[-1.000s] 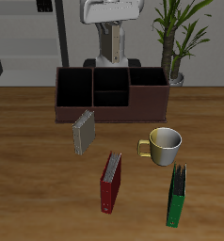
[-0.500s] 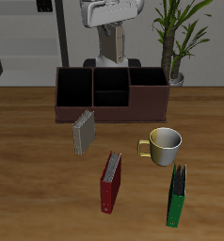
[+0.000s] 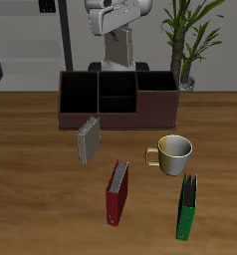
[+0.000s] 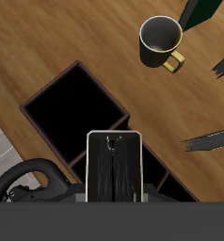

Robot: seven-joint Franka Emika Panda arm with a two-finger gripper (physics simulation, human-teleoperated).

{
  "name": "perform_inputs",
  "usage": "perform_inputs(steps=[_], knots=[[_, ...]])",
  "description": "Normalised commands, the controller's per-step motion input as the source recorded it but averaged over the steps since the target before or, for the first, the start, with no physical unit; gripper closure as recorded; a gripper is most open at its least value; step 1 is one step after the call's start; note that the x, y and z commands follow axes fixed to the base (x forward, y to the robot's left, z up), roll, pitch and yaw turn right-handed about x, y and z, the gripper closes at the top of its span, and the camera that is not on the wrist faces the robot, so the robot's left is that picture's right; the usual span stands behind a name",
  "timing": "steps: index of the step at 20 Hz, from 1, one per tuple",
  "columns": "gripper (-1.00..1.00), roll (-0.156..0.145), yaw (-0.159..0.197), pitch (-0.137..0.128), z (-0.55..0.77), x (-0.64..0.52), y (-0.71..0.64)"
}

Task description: Place the right yellow book into the back desk caddy's back compartment

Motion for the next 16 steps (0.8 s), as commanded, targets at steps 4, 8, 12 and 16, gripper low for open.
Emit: perform_inputs(steps=[4, 8, 12, 16], knots=[[1.00, -0.009, 0.155, 0.025, -0.06, -0.09, -0.01], [1.00, -0.027, 0.133, 0.014, 0.07, -0.07, -0.04], [1.00, 0.002, 0.154, 0.028, 0.02, -0.02, 0.08], [1.00, 0.004, 0.146, 0.018, 0.08, 0.08, 0.08]])
